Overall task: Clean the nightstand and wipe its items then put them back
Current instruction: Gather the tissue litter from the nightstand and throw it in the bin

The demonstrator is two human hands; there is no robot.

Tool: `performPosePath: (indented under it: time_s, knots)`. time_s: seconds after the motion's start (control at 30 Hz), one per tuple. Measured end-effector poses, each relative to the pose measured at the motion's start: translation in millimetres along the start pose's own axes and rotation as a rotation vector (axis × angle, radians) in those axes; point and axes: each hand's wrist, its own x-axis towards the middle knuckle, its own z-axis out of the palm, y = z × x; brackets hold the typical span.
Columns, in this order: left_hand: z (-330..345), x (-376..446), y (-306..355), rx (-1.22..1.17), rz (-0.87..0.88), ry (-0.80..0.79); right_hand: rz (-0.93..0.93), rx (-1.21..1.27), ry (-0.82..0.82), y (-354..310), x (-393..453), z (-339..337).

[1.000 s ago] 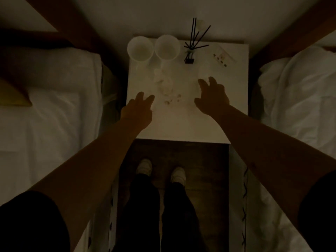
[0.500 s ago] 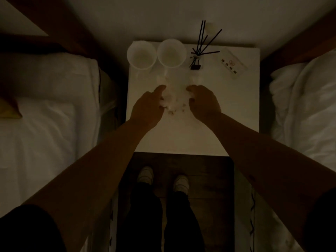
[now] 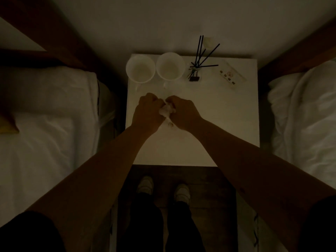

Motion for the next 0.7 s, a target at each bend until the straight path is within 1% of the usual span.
performPosePath:
  time_s: [0.03, 0.1, 0.2, 0.27, 0.33, 0.43, 0.53, 0.6, 0.7]
  knots:
    - [-1, -2, 1, -0.119, -0.002, 0.018, -0.011, 0.015, 0.021, 0, -2, 0]
    - [-7, -5, 6, -0.325, -0.043, -0.031, -0.022, 0.094, 0.052, 0, -9, -3]
    - [-24, -11, 18, -0.424, -0.096, -0.083, -0.058, 0.140, 0.083, -4, -25, -12]
    - [-35, -17, 28, -0.483, -0.074, -0.083, -0.090, 0.144, 0.125, -8, -38, -18]
    - [-48, -22, 43, -0.484, -0.051, -0.079, -0.105, 0.190, 0.178, -12, -57, -27]
    - [-69, -28, 67, -0.390, -0.012, -0.070, -0.040, 0.360, 0.202, -21, -85, -46]
    - [-95, -37, 105, -0.310, 0.059, -0.041, 0.010, 0.420, 0.255, -33, -113, -73]
    - [-111, -46, 133, -0.337, 0.086, -0.040, 0.033, 0.486, 0.331, -39, -136, -93]
    - [-138, -59, 170, -0.468, 0.120, -0.090, 0.075, 0.582, 0.402, -46, -171, -122]
